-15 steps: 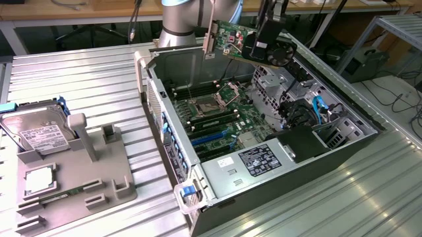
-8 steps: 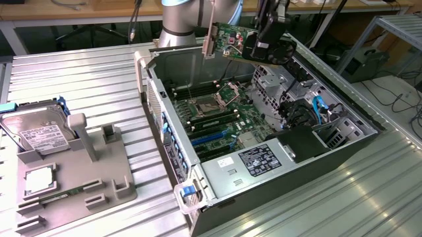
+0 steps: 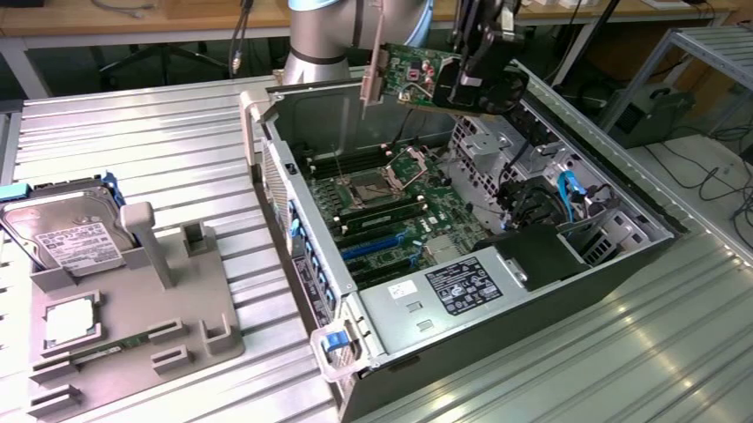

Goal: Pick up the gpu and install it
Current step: 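Insert the gpu into the slot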

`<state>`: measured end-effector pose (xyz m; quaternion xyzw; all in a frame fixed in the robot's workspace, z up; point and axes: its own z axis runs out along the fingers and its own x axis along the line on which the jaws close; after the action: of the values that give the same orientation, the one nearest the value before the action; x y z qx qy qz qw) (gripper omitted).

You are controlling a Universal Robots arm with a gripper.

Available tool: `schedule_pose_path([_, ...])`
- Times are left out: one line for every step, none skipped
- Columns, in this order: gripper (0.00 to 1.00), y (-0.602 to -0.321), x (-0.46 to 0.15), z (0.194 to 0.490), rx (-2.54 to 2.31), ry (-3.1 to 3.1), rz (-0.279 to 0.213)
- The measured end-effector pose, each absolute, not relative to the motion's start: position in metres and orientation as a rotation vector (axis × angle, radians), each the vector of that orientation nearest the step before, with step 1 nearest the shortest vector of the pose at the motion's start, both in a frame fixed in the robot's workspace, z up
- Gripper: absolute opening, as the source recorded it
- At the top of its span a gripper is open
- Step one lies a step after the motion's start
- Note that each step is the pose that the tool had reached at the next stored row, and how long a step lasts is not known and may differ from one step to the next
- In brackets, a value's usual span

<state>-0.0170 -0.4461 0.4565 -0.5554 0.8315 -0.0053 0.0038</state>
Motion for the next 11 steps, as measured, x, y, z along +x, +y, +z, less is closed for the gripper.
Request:
schedule_pose_path([0.28, -0.4461, -0.017, 0.4566, -1.755, 2.597, -0.016])
schedule_pose_path([0.28, -0.4462, -0.0171, 0.4566, -1.768, 2.588, -0.017])
schedule_pose_path([0.28, -0.4462, -0.0171, 0.4566, -1.788, 2.574, -0.016])
schedule_pose_path([0.28, -0.4463, -0.0171, 0.4566, -1.801, 2.565, -0.016])
schedule_pose_path([0.28, -0.4463, -0.0171, 0.4566, -1.815, 2.555, -0.016])
schedule_pose_path([0.28, -0.4463, -0.0171, 0.4566, -1.828, 2.545, -0.016])
schedule_pose_path([0.28, -0.4463, -0.0171, 0.4566, -1.842, 2.536, -0.016])
schedule_pose_path([0.28, -0.4464, -0.0171, 0.4566, -1.856, 2.525, -0.016])
schedule_pose_path([0.28, -0.4464, -0.0171, 0.4566, -1.869, 2.515, -0.016])
schedule_pose_path([0.28, -0.4464, -0.0171, 0.4566, -1.881, 2.506, -0.016])
schedule_pose_path([0.28, -0.4464, -0.0171, 0.4566, -1.893, 2.497, -0.016])
